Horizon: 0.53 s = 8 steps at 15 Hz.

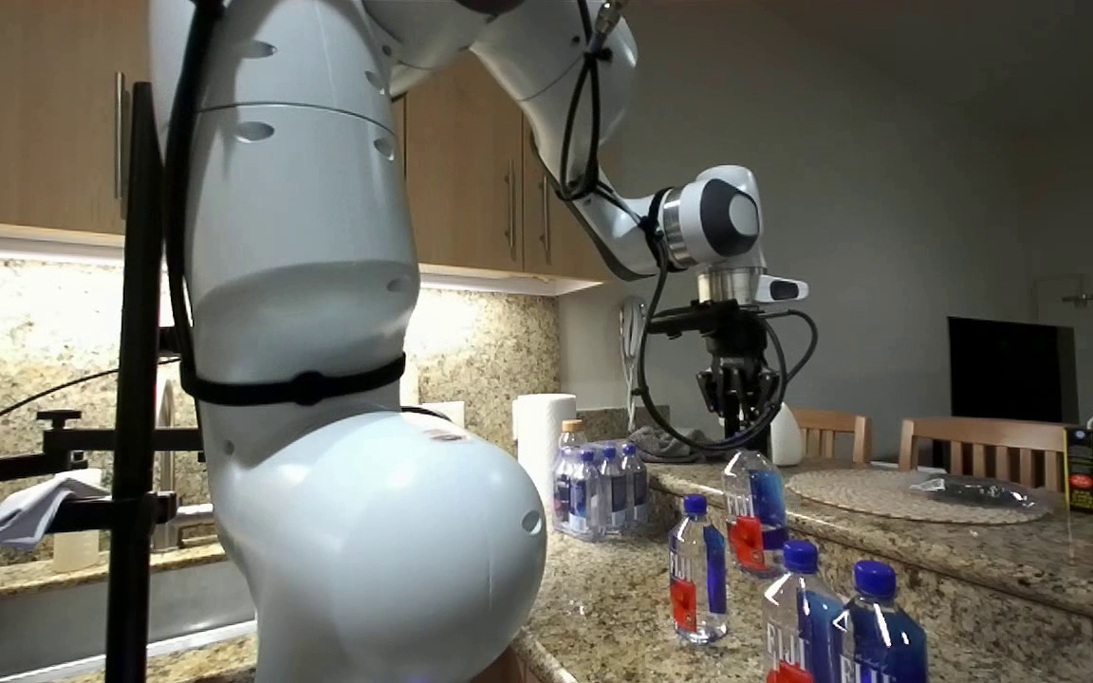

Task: Put the bottles in a straight line

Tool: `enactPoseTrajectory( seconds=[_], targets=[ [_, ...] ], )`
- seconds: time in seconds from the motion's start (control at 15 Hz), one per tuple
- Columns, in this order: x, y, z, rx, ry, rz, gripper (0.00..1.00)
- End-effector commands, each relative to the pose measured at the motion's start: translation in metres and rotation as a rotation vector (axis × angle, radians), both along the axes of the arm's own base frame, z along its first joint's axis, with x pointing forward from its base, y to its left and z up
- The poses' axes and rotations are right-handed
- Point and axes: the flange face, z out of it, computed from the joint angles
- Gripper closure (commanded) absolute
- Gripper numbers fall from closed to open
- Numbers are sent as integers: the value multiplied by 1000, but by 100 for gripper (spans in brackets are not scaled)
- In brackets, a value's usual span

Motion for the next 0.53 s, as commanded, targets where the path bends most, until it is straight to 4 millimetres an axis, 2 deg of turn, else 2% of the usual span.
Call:
enactPoseTrajectory(
  seconds=[0.0, 0.2, 0.27, 0.47],
  targets=[
    [-5, 1, 4, 0, -6, -6, 67],
    [-10, 1, 5, -1, -8, -9, 67],
    [-10, 1, 5, -1, -7, -10, 86],
    [-8, -12, -10, 17, 27, -12, 86]
  ],
)
